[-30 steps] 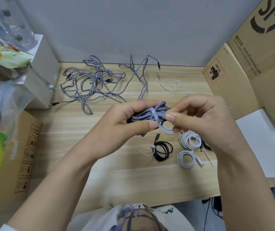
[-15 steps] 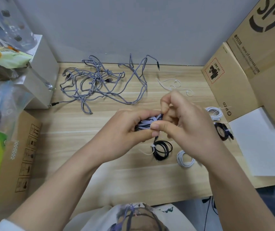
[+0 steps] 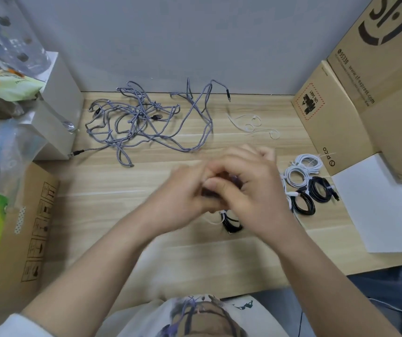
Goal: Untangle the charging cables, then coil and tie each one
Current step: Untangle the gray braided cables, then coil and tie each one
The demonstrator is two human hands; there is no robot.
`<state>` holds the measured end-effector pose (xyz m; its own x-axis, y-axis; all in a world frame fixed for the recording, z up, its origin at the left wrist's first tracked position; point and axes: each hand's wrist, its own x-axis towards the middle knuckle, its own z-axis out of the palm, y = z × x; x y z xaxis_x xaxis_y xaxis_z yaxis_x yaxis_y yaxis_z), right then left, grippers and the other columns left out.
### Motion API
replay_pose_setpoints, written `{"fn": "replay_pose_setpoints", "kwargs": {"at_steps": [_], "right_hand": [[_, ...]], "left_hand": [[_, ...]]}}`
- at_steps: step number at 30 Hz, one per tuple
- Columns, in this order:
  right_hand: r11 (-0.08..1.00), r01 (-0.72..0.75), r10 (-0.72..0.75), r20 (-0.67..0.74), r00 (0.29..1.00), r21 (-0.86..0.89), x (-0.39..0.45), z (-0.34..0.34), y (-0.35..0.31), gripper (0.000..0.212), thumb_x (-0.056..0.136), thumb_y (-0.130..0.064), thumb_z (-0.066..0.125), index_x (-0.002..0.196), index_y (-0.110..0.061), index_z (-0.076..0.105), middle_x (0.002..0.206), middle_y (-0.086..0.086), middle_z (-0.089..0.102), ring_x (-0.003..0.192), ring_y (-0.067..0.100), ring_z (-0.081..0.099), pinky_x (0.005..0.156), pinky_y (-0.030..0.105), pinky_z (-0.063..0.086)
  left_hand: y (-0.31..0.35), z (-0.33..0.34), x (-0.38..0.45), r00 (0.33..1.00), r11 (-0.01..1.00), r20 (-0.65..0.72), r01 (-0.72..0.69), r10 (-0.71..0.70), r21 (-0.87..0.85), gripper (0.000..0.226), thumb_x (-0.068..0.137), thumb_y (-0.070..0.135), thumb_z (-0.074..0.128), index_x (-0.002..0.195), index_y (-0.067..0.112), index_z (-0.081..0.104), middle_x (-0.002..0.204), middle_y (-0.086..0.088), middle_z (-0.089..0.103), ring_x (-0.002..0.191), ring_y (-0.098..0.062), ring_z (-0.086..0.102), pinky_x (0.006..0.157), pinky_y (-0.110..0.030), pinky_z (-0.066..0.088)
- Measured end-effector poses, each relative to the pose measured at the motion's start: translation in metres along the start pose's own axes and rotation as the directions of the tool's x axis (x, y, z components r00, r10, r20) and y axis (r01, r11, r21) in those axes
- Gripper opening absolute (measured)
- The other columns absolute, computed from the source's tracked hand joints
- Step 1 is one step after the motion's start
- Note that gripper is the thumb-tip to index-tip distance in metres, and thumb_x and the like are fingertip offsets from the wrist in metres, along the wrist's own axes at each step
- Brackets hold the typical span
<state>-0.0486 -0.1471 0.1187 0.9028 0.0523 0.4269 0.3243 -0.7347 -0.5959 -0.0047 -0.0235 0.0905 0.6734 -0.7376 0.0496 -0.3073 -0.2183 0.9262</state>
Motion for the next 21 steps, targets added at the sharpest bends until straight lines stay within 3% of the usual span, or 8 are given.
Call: {"fn": "replay_pose_setpoints", "kwargs": {"at_steps": [2,3,6,8,10,13,18,21], "right_hand": [[0.995,0.040,-0.038,-0.021,0.999,0.091,0.000,0.011,-0.011,0.010,0.076,-0.022,0.059,0.070,-0.018,0.066,0.074,-0.017,0.059,0.075,0.005,0.050,0.077,0.032,0.026],[0.989,0.007,-0.004,-0.018,1.000,0.144,0.000,0.016,-0.013,0.008,0.075,-0.022,0.060,0.070,-0.019,0.065,0.073,-0.019,0.059,0.076,0.001,0.051,0.079,0.031,0.028],[0.922,-0.199,0.223,-0.034,0.974,0.331,-0.001,0.016,0.000,0.007,0.074,-0.024,0.063,0.071,-0.030,0.063,0.071,-0.026,0.058,0.072,-0.002,0.052,0.079,0.024,0.038],[0.882,-0.313,0.337,-0.007,0.941,0.352,-0.005,0.015,0.012,0.009,0.076,-0.027,0.064,0.075,-0.036,0.061,0.075,-0.023,0.062,0.072,0.001,0.055,0.074,0.014,0.039],[0.813,-0.435,0.414,0.142,0.899,0.387,-0.015,0.017,0.024,0.011,0.076,-0.030,0.063,0.085,-0.036,0.061,0.081,-0.018,0.064,0.075,-0.001,0.056,0.074,0.009,0.040],[0.653,-0.605,0.438,0.424,0.792,0.455,-0.039,0.025,0.038,0.031,0.075,-0.029,0.072,0.102,-0.036,0.061,0.094,-0.006,0.069,0.092,0.008,0.065,0.085,0.023,0.051],[0.576,-0.738,0.587,0.451,0.672,0.351,-0.073,0.045,0.054,0.041,0.078,-0.023,0.076,0.114,-0.032,0.059,0.111,-0.001,0.067,0.105,0.013,0.064,0.093,0.036,0.051],[0.510,-0.814,0.647,0.500,0.576,0.277,-0.087,0.048,0.066,0.038,0.081,-0.018,0.073,0.116,-0.022,0.060,0.107,-0.013,0.062,0.098,-0.003,0.060,0.084,0.012,0.047]], "left_hand": [[-0.001,0.015,-0.001,0.994,0.992,-0.025,-0.104,0.105,0.065,0.027,0.077,0.010,0.051,0.100,0.024,0.051,0.092,0.018,0.050,0.104,0.022,0.043,0.089,-0.005,0.038],[-0.004,0.019,-0.004,0.995,0.996,-0.029,-0.091,0.091,-0.002,0.027,0.075,0.007,0.052,0.102,0.012,0.052,0.095,0.016,0.049,0.104,0.023,0.043,0.085,-0.002,0.038],[-0.009,0.016,-0.009,0.987,0.940,0.110,0.142,-0.113,-0.311,0.014,0.076,-0.001,0.066,0.082,0.004,0.055,0.071,0.003,0.064,0.065,-0.003,0.060,0.058,-0.016,0.045],[-0.016,0.012,-0.015,0.966,0.837,0.114,0.257,-0.231,-0.483,0.018,0.082,-0.005,0.064,0.076,0.011,0.059,0.061,0.008,0.064,0.054,-0.002,0.057,0.053,-0.012,0.041],[-0.023,0.007,-0.018,0.945,0.742,0.083,0.302,-0.317,-0.599,0.015,0.080,0.007,0.066,0.069,0.018,0.067,0.062,0.004,0.065,0.058,-0.007,0.059,0.056,-0.015,0.042],[-0.033,0.000,-0.023,0.880,0.594,0.109,0.398,-0.461,-0.699,0.003,0.073,0.017,0.071,0.072,0.014,0.071,0.064,-0.005,0.066,0.058,-0.013,0.062,0.055,-0.019,0.047],[-0.054,0.013,-0.028,0.717,0.458,0.135,0.566,-0.684,-0.685,0.067,0.065,0.022,0.081,0.119,0.010,0.043,0.077,-0.004,0.070,0.059,-0.012,0.065,0.058,-0.025,0.050],[-0.068,0.028,-0.032,0.717,0.547,0.167,0.642,-0.677,-0.537,0.093,0.066,0.020,0.085,0.134,0.028,0.020,0.086,-0.004,0.070,0.075,-0.015,0.067,0.074,-0.027,0.051]]}}
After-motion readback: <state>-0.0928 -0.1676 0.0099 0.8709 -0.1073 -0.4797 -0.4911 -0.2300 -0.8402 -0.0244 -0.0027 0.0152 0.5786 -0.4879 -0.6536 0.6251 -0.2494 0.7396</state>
